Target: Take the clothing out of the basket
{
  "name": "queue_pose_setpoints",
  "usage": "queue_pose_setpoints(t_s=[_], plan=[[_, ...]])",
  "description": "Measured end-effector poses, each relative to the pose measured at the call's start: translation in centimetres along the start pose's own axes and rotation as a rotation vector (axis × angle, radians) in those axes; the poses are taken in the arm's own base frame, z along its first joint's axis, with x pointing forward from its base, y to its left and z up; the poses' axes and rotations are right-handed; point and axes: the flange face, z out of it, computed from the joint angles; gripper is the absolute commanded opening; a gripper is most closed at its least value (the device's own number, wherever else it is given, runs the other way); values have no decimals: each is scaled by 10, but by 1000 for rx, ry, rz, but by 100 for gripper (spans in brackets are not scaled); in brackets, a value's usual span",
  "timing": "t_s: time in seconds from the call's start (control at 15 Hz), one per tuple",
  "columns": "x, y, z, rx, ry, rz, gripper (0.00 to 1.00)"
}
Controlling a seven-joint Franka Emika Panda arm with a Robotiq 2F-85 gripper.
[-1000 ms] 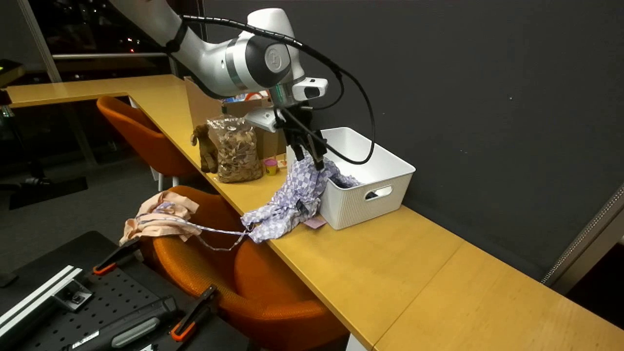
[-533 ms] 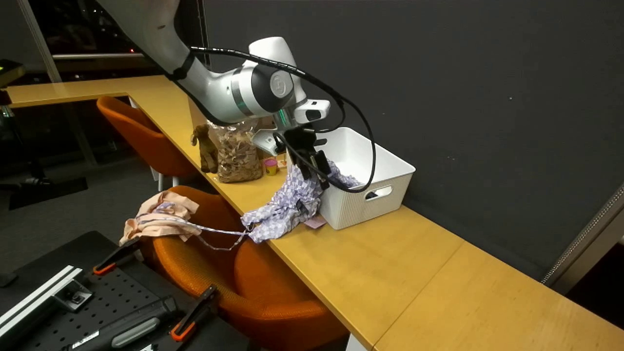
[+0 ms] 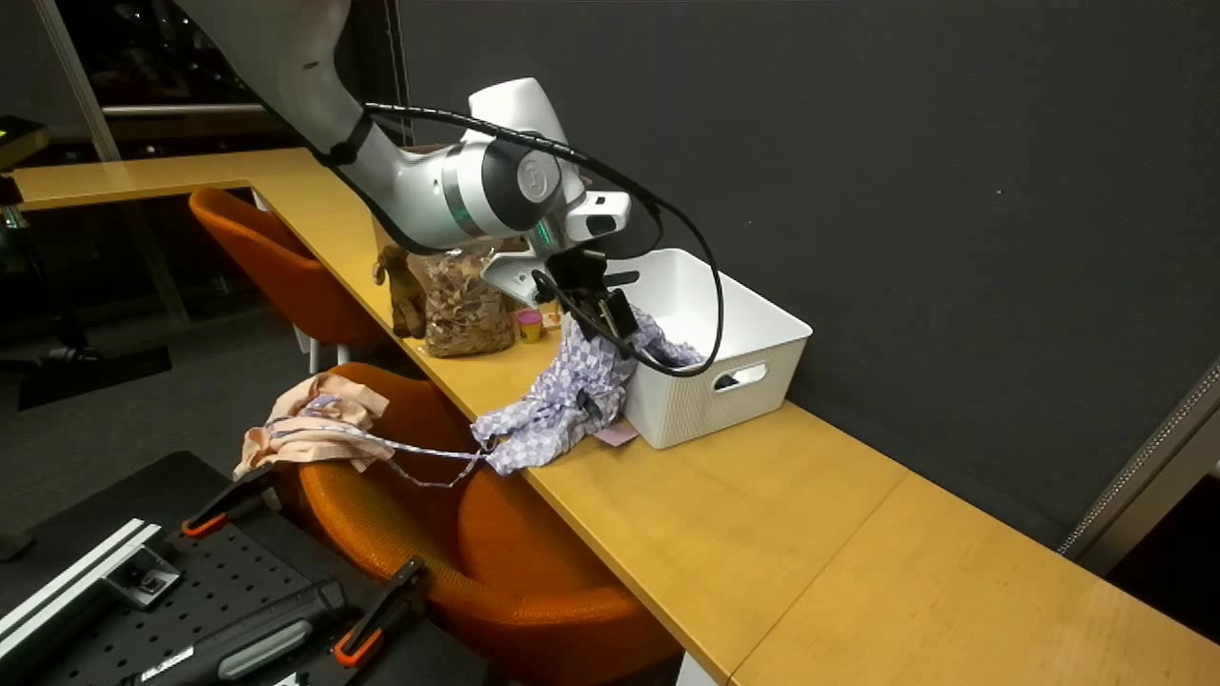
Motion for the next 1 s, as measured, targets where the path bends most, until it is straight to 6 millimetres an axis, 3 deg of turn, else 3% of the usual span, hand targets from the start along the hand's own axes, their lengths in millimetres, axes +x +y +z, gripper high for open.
queue_pose_setpoints(t_s=[0.2, 0.4, 0.53, 1.0], plan=[[-5, -19, -4, 42, 7, -42, 100], [-5, -23, -1, 65, 5, -75, 100], [-3, -19, 5, 68, -3, -88, 74], [9, -10, 23, 67, -4, -132, 20]])
